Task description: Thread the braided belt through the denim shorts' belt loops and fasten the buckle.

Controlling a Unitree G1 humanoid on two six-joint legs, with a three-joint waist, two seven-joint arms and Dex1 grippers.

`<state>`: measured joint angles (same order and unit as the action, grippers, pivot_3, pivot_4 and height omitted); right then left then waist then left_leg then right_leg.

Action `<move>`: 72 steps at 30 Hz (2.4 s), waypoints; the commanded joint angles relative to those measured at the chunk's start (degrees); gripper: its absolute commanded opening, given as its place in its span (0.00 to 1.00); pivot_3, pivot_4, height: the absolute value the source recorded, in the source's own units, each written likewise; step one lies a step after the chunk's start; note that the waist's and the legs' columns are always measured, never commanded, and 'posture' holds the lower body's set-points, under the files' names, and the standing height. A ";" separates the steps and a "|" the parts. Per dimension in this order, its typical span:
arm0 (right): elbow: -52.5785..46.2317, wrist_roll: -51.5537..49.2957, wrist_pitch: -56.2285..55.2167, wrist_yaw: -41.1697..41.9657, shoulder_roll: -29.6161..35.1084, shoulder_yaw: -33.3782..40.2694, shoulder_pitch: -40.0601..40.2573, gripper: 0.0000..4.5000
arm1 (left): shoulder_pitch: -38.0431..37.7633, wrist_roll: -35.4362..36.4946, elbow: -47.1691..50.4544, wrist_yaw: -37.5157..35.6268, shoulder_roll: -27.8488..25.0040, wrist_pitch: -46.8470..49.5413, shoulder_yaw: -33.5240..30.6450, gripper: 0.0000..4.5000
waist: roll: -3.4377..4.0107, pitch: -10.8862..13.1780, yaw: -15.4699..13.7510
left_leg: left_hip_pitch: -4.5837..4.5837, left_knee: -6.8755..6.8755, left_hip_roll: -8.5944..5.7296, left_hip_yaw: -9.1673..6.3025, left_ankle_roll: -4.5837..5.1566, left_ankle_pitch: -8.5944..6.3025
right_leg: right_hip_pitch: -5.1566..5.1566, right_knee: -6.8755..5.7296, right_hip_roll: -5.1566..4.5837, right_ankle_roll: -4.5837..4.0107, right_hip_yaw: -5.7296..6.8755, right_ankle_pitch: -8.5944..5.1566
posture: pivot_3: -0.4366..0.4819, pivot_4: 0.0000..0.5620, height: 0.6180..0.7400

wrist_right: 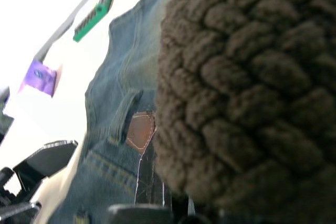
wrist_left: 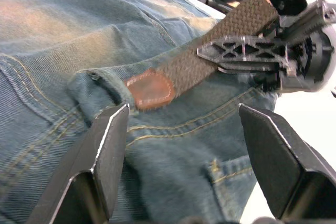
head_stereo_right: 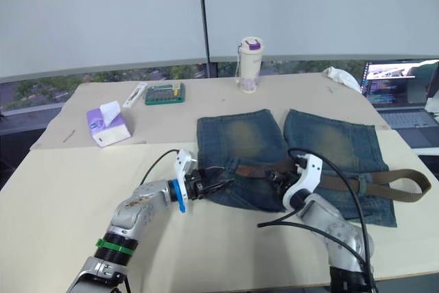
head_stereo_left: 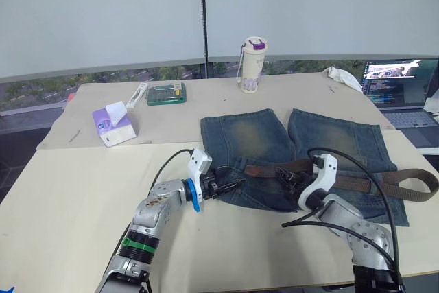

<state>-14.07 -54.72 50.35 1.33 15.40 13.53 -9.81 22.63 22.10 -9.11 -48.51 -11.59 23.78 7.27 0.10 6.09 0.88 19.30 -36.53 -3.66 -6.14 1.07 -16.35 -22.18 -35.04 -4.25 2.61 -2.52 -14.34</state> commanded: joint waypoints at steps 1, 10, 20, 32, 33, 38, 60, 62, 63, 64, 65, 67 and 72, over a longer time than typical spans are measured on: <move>0.61 -0.02 1.12 0.87 -0.94 -1.10 -1.97 0.00 | -0.19 -0.30 0.04 0.52 0.14 -1.36 -0.64 0.78 | 0.00 0.00 0.00 | 0.00 0.00 0.00 0.00 0.00 0.00 | 0.00 0.00 0.00 0.00 0.00 0.00 | 0.48 0.27 1.00; -0.70 -5.47 2.89 -2.99 -2.13 5.24 -2.24 0.00 | -2.33 -0.85 -0.36 1.46 0.66 -1.13 -0.15 0.78 | 0.00 0.00 -0.20 | 0.01 0.03 -0.03 0.00 0.00 0.00 | -0.01 0.00 -0.07 -0.01 -0.01 0.00 | 0.48 0.27 1.00; -9.31 -16.57 8.18 -21.41 -7.15 5.45 -2.15 0.00 | -2.01 -1.24 -1.05 0.96 0.95 -1.50 -0.11 0.78 | 0.02 -0.01 -0.19 | 0.03 0.10 -0.01 -0.01 0.00 0.00 | -0.04 0.01 -0.11 -0.01 -0.02 0.00 | 0.48 0.27 1.00; -6.08 -16.51 2.75 -29.90 -8.38 3.77 -3.23 0.00 | -2.19 -0.85 -0.28 1.49 1.98 -1.75 -1.03 0.78 | 0.02 -0.01 -0.26 | 0.02 0.11 -0.07 0.00 0.00 0.01 | -0.04 0.01 -0.08 0.00 0.01 0.00 | 0.48 0.27 1.00; -5.64 -15.91 2.26 -29.50 -8.38 3.78 -3.38 0.00 | -2.19 -0.90 -0.25 1.50 1.93 -1.76 -1.12 0.78 | 0.02 -0.01 -0.25 | 0.02 0.11 -0.08 0.00 0.00 0.01 | -0.04 0.01 -0.08 0.00 0.01 0.00 | 0.48 0.27 1.00; -3.70 -14.31 -0.55 -28.89 -9.82 3.73 -5.66 0.00 | -2.32 -1.10 -0.31 1.26 1.65 -1.91 -1.26 0.78 | 0.04 -0.02 -0.19 | 0.01 0.12 -0.07 0.01 0.00 0.01 | -0.04 0.00 -0.06 0.00 0.02 0.00 | 0.48 0.27 1.00; 8.62 4.42 -7.35 -13.92 -14.87 -4.26 -10.87 0.00 | 0.00 -0.74 -1.68 2.82 1.54 -4.66 -5.57 0.78 | 0.07 -0.04 0.09 | -0.06 0.23 -0.05 -0.02 -0.04 0.04 | -0.09 -0.03 0.00 -0.01 0.05 0.01 | 0.48 0.27 1.00; 9.11 4.73 -7.59 -12.46 -15.45 -4.02 -11.04 0.00 | 0.19 -1.30 -2.01 3.03 1.45 -5.44 -5.78 0.78 | 0.07 -0.04 0.08 | -0.06 0.22 -0.04 -0.02 -0.04 0.04 | -0.09 -0.03 -0.01 -0.02 0.06 0.01 | 0.48 0.27 1.00; 9.42 5.14 -7.71 -11.69 -15.62 -4.05 -11.19 0.00 | 0.31 -1.55 -2.36 3.26 1.50 -5.92 -5.87 0.78 | 0.07 -0.04 0.07 | -0.06 0.22 -0.05 -0.02 -0.05 0.04 | -0.08 -0.02 -0.02 -0.02 0.05 0.02 | 0.48 0.27 1.00; 9.84 5.53 -7.69 -10.98 -15.77 -4.10 -11.36 0.00 | 0.42 -1.79 -2.79 3.49 1.60 -6.51 -5.92 0.78 | 0.07 -0.04 0.06 | -0.07 0.22 -0.05 -0.01 -0.05 0.04 | -0.07 -0.02 -0.04 -0.03 0.04 0.02 | 0.48 0.27 1.00; 10.39 5.90 -7.62 -10.50 -15.99 -4.09 -11.52 0.00 | 0.49 -1.79 -3.21 3.69 1.79 -6.81 -6.02 0.78 | 0.07 -0.05 0.06 | -0.07 0.22 -0.06 -0.02 -0.05 0.04 | -0.07 -0.02 -0.05 -0.03 0.04 0.02 | 0.48 0.27 1.00; 11.75 6.81 -7.78 -9.29 -16.33 -4.15 -11.73 0.00 | 0.68 -1.97 -4.22 5.00 2.50 -7.91 -6.55 0.78 | 0.07 -0.05 0.10 | -0.07 0.23 -0.05 -0.02 -0.05 0.04 | -0.08 -0.02 -0.03 -0.04 0.04 0.02 | 0.48 0.27 1.00; 12.88 6.58 -7.61 -5.87 -17.64 -3.45 -11.88 0.00 | 2.29 0.65 -6.62 9.48 4.87 -8.24 -11.01 0.78 | 0.01 -0.08 0.25 | -0.09 0.25 -0.03 -0.02 -0.05 0.04 | -0.09 -0.03 -0.02 -0.05 0.04 0.03 | 0.48 0.27 1.00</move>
<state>-1.71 -47.26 43.08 -6.77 -1.01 10.14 -21.21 23.24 20.81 -16.04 -40.38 -6.97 16.85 -1.45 0.11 6.01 1.12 19.21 -36.28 -3.67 -6.16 1.01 -16.31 -22.28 -35.07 -4.27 2.56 -2.48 -14.31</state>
